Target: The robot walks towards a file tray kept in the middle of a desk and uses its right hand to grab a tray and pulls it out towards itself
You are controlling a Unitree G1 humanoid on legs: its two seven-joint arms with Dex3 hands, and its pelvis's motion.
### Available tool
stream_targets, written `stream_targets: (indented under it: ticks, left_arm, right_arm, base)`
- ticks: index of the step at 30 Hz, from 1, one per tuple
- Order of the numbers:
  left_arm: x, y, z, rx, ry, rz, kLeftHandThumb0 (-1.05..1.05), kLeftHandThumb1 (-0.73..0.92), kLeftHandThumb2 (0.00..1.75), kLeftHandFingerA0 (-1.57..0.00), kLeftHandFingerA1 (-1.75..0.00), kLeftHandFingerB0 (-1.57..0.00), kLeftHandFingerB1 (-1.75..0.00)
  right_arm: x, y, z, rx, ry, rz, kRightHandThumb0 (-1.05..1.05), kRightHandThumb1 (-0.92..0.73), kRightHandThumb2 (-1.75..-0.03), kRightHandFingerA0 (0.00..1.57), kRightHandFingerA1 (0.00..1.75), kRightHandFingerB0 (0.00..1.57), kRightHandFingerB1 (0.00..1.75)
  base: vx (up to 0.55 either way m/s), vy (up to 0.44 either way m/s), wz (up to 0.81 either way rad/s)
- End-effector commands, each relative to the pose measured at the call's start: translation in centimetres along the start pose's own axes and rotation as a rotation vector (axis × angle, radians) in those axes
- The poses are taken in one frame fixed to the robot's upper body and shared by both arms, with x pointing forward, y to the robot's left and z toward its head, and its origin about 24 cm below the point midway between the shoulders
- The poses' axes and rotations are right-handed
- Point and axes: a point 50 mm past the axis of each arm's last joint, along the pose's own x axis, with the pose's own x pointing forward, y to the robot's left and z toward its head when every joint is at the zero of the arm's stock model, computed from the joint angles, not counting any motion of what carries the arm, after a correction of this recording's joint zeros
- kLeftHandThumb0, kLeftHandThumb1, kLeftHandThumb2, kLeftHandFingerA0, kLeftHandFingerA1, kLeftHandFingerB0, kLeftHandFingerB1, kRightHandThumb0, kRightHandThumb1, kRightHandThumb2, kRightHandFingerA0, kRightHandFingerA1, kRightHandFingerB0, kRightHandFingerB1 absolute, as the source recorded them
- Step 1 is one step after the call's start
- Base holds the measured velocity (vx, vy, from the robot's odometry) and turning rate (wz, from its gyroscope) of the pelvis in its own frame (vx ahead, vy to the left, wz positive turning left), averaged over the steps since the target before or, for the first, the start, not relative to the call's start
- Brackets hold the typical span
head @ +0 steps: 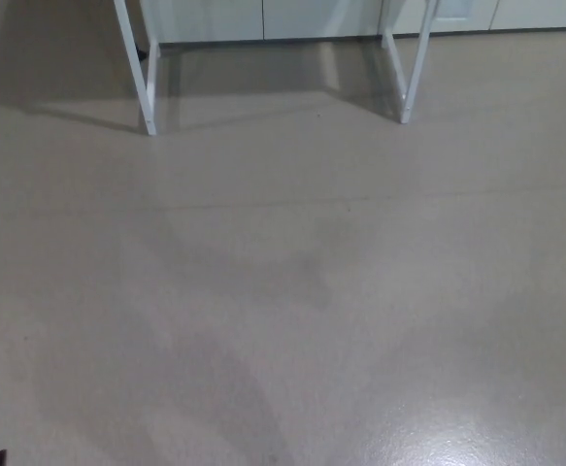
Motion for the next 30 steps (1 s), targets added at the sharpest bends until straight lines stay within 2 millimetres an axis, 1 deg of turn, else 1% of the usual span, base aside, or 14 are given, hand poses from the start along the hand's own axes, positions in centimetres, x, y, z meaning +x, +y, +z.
stream_targets:
  ticks: [1,2,3,6,7,10,12,15,18,22,23,24,27,30]
  left_arm:
    - [-0.2,0.7,0.0,-0.002,-0.03,-0.01,-0.27,0.8,0.73,-0.18,-0.49,-0.13,-0.39]
    - [-0.2,0.7,0.0,-0.008,-0.029,-0.011,-0.27,0.8,0.74,-0.18,-0.49,-0.13,-0.39]
    - [-0.2,0.8,0.0,-0.006,-0.028,-0.012,-0.22,0.84,0.64,-0.2,-0.48,-0.15,-0.36]
    - [-0.3,0.8,-0.2,-0.002,-0.029,-0.021,-0.22,0.85,0.64,-0.2,-0.49,-0.15,-0.37]
    - [-0.3,0.8,-0.2,-0.009,-0.023,-0.024,-0.22,0.85,0.64,-0.2,-0.47,-0.14,-0.36]
    - [-0.4,0.9,-0.2,0.001,-0.028,-0.026,-0.23,0.85,0.64,-0.21,-0.5,-0.14,-0.36]
    - [-0.4,0.9,-0.4,0.009,-0.019,-0.023,-0.22,0.84,0.64,-0.21,-0.46,-0.15,-0.35]
    - [-0.3,1.0,-0.4,-0.01,-0.02,-0.025,-0.21,0.84,0.64,-0.22,-0.49,-0.14,-0.36]
    - [-0.3,0.9,-0.2,-0.006,-0.016,-0.016,-0.22,0.83,0.64,-0.26,-0.53,-0.17,-0.37]
    - [-0.2,1.0,-0.2,-0.017,-0.019,-0.016,-0.22,0.84,0.64,-0.25,-0.54,-0.16,-0.37]
    - [-0.2,1.0,-0.2,-0.018,-0.022,-0.017,-0.27,0.8,0.71,-0.24,-0.55,-0.15,-0.4]
    - [-0.2,1.0,-0.1,-0.016,-0.025,-0.02,-0.22,0.84,0.64,-0.23,-0.52,-0.15,-0.37]
    - [-0.2,0.9,0.0,-0.004,-0.029,-0.017,-0.22,0.83,0.64,-0.25,-0.54,-0.17,-0.38]
    - [-0.3,1.0,-0.1,0.014,-0.028,-0.025,-0.22,0.85,0.64,-0.21,-0.48,-0.15,-0.36]
  right_arm:
    - [-0.5,-0.7,-0.2,0.037,-0.053,0.005,-0.36,-0.68,-0.6,0.48,0.51,0.37,0.42]
    - [-0.5,-0.7,-0.3,0.035,-0.049,0.005,-0.36,-0.69,-0.6,0.48,0.51,0.36,0.42]
    - [-0.6,-0.7,-0.4,0.033,-0.048,0.004,-0.36,-0.68,-0.6,0.49,0.51,0.38,0.43]
    - [-0.7,-0.6,-0.7,0.019,-0.038,-0.001,-0.37,-0.68,-0.6,0.51,0.51,0.38,0.43]
    - [-0.8,-0.6,-0.9,0.022,-0.035,-0.002,-0.36,-0.68,-0.6,0.51,0.52,0.38,0.43]
    - [-0.9,-0.5,-1.1,0.033,-0.033,0.002,-0.36,-0.68,-0.6,0.49,0.53,0.37,0.44]
    - [-1.0,-0.5,-1.3,0.043,-0.035,0.003,-0.36,-0.67,-0.6,0.48,0.53,0.38,0.45]
    - [-1.1,-0.5,-1.3,0.022,-0.046,0.006,-0.37,-0.68,-0.6,0.49,0.54,0.39,0.45]
    - [-1.0,-0.4,-1.3,0.029,-0.043,-0.003,-0.37,-0.66,-0.59,0.5,0.55,0.41,0.45]
    - [-1.0,-0.4,-1.3,0.025,-0.046,-0.001,-0.38,-0.66,-0.59,0.49,0.54,0.4,0.45]
    - [-1.0,-0.4,-1.2,0.024,-0.045,0.0,-0.38,-0.67,-0.59,0.5,0.53,0.4,0.45]
    - [-1.0,-0.4,-1.2,0.025,-0.046,0.0,-0.38,-0.67,-0.59,0.51,0.54,0.4,0.45]
    - [-1.0,-0.4,-1.1,0.026,-0.051,0.005,-0.37,-0.67,-0.59,0.52,0.54,0.39,0.45]
    - [-1.1,-0.4,-1.3,0.028,-0.05,0.004,-0.38,-0.67,-0.59,0.51,0.54,0.4,0.45]
  base:
    - [0.0,0.0,0.0]
    - [0.0,0.0,0.0]
    - [0.0,0.0,0.0]
    - [0.0,0.0,0.0]
    - [0.0,0.0,0.0]
    - [0.0,0.0,0.0]
    - [0.0,0.0,0.0]
    - [0.0,0.0,0.0]
    - [0.0,0.0,0.0]
    - [0.02,-0.046,0.01]
    - [0.03,-0.029,0.13]
    - [-0.13,-0.049,0.02]
    - [-0.14,-0.056,0.15]
    - [0.03,0.013,-0.01]
